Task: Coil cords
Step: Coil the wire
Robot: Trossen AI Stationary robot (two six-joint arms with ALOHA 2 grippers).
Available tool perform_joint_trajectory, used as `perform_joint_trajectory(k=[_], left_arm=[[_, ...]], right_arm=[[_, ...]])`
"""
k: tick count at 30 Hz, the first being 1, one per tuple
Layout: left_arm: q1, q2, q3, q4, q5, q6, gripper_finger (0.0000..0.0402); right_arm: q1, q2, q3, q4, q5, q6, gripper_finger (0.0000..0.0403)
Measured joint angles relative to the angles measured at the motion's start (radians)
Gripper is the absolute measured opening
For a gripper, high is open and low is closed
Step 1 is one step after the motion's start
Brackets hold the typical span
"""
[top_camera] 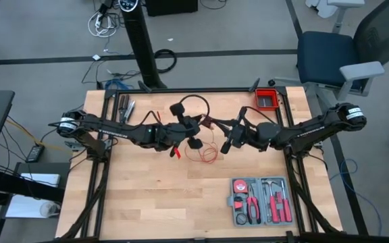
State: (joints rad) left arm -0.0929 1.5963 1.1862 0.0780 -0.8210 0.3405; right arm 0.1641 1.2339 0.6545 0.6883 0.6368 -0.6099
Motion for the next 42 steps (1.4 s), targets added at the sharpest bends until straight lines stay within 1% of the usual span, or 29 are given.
perform_joint_trajectory(k=[4,6,9,12,16,19,24,27,31,33,37,42], left_arm=[[0.0,0.0,0.006,0.001,0.001,0.044,0.0],[0.0,0.0,0.017,0.009,0.014,0.044,0.0],[0.0,-0.002,0.031,0.007,0.051,0.037,0.0],[0.0,-0.002,0.04,0.009,0.107,0.015,0.0],[0.0,-0.003,0.041,0.029,0.166,-0.028,0.0],[0.0,-0.002,0.041,0.048,0.205,-0.057,0.0],[0.0,-0.002,0.041,0.066,0.217,-0.091,0.0],[-0.001,-0.002,0.041,0.062,0.222,-0.108,0.0],[-0.001,-0.002,0.041,0.059,0.224,-0.136,0.0001],[-0.001,-0.002,0.041,0.051,0.224,-0.137,0.0007],[-0.002,0.001,0.041,0.039,0.228,-0.143,0.0029],[-0.002,0.025,0.04,0.049,0.232,-0.143,0.0054]], right_arm=[[0.017,0.0,0.0,-0.065,0.1,-0.082,0.0002],[0.019,0.0,0.0,-0.067,0.148,-0.116,0.0002],[0.019,0.0,0.0,-0.072,0.201,-0.189,0.0001],[0.015,0.0,0.0,-0.075,0.231,-0.248,0.0001],[-0.003,0.001,0.0,-0.076,0.234,-0.269,0.0001],[-0.016,0.001,0.0,-0.045,0.232,-0.247,0.0001],[-0.022,0.001,0.0,0.035,0.215,-0.223,0.0001],[-0.023,0.002,0.0,0.039,0.181,-0.222,0.0],[-0.024,0.002,0.0,0.043,0.175,-0.222,0.0],[-0.024,0.002,0.0,0.052,0.167,-0.215,0.0],[-0.025,0.002,-0.001,0.052,0.113,-0.16,0.0],[-0.025,0.002,0.0,0.052,0.1,-0.138,0.0]])
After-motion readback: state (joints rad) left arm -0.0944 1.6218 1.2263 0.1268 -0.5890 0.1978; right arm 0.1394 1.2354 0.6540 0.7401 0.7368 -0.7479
